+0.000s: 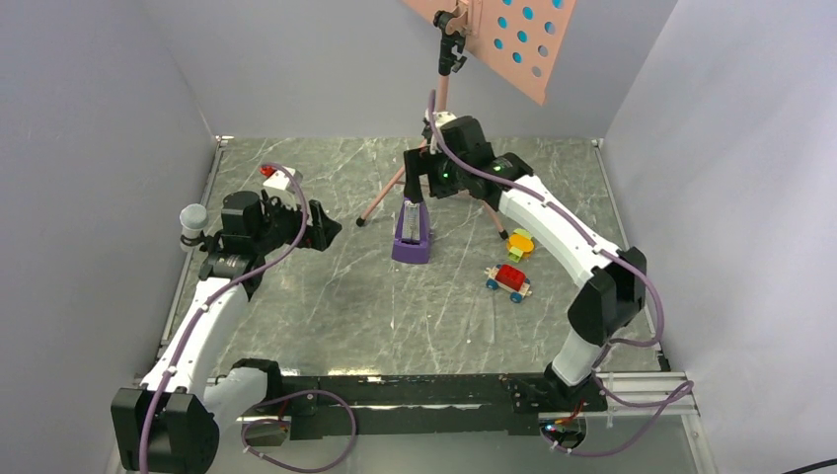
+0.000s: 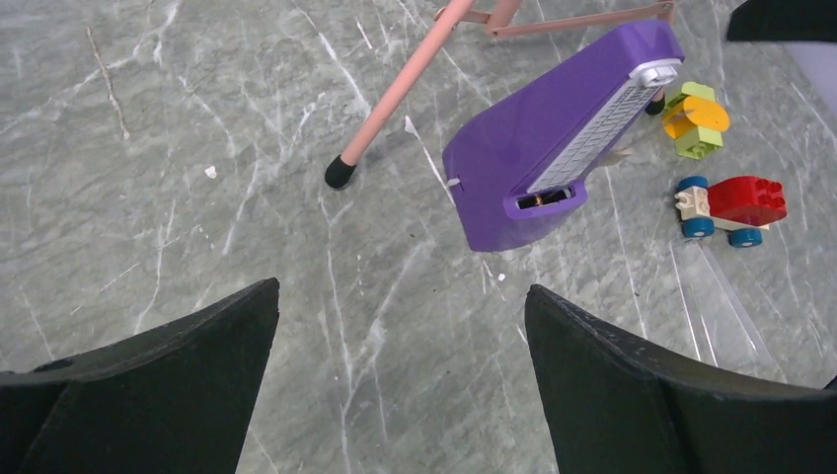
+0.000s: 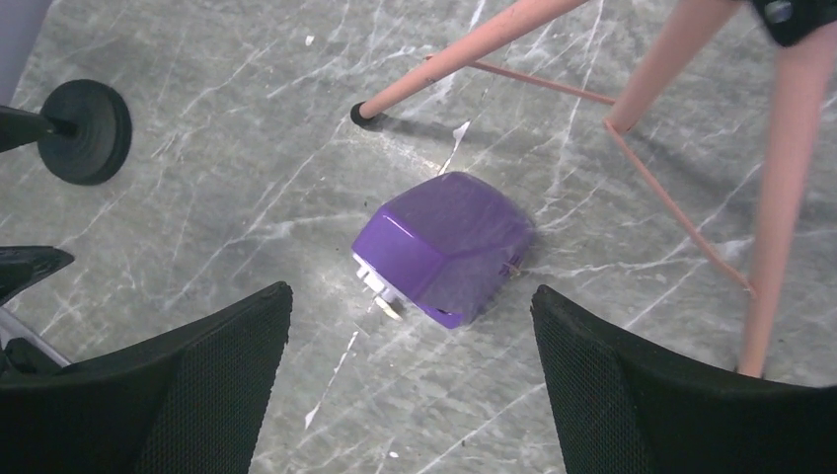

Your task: Pack up the instrument practice props

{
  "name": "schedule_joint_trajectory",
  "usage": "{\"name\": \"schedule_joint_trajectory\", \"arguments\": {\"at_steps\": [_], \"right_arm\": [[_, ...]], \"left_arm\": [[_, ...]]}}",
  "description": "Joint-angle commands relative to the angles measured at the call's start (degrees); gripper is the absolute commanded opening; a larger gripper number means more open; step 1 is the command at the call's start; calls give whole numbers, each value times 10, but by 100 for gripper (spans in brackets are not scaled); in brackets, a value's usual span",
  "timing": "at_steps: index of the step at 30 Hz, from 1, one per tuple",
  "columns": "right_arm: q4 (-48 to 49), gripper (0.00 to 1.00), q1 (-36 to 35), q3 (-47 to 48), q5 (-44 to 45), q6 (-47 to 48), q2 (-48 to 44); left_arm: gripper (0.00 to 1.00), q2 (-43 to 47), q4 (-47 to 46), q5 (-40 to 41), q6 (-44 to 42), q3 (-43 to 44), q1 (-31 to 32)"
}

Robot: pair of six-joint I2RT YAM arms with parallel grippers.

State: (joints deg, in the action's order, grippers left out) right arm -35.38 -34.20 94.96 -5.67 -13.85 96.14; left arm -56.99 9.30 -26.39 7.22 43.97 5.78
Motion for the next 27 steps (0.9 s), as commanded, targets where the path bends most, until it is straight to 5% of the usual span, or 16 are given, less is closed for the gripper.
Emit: {"name": "schedule_joint_trajectory", "arguments": {"at_steps": [1,21,27], "right_arm": [[6,91,-36,35,70,-46,24],[-56,79,-62,106,170,-134,148],[-55,65,-70,95,161,-117,147]], "left_arm": [[99,13,2,9,9,12,-6],[99,24,-22,-38,63,3,-52],[99,32,-29,-43,79,-5,-79]]}}
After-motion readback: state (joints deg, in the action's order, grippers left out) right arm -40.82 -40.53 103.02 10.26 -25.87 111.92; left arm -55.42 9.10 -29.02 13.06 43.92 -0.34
